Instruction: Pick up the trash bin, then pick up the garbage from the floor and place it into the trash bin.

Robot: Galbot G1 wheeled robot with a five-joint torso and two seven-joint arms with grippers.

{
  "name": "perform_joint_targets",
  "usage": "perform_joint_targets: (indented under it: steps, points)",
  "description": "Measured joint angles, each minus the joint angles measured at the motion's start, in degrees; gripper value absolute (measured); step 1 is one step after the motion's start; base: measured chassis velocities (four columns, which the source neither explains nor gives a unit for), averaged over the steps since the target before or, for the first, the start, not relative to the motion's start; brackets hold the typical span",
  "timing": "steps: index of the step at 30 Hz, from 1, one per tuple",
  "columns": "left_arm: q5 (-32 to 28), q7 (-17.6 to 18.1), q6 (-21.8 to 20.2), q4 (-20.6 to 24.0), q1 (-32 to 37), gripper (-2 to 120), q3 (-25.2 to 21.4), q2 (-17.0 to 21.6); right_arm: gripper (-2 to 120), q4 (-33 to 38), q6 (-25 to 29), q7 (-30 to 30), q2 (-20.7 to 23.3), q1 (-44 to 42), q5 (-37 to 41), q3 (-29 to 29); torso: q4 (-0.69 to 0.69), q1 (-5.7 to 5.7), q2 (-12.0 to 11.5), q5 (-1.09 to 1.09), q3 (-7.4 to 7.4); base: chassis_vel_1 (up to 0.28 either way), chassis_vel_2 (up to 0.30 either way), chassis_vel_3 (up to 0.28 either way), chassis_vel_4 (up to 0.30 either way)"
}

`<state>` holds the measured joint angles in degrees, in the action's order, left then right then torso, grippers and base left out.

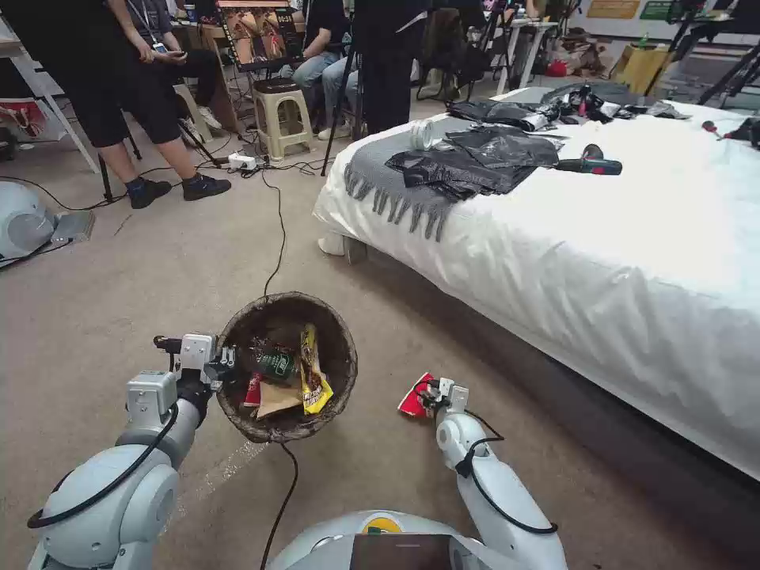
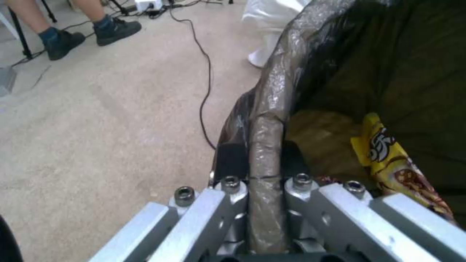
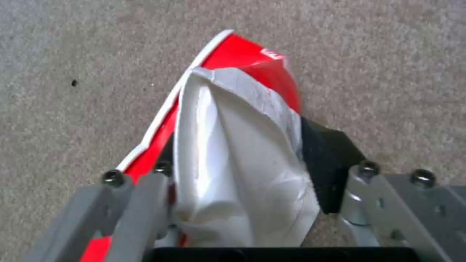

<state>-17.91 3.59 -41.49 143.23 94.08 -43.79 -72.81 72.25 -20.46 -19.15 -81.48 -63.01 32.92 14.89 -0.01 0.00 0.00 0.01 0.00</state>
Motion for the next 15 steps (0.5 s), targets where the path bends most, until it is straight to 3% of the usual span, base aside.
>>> perform_joint_targets:
  steps: [15]
  points:
    - [0.05,0.00,0.06,0.00,0.07,3,-0.02,-0.11,6,-0.49,0.76,0.24,0.41,0.28,-0.11,0.08,0.00,0.00,0.00,-0.02,0.00,0.000,0.000,0.000,0.000]
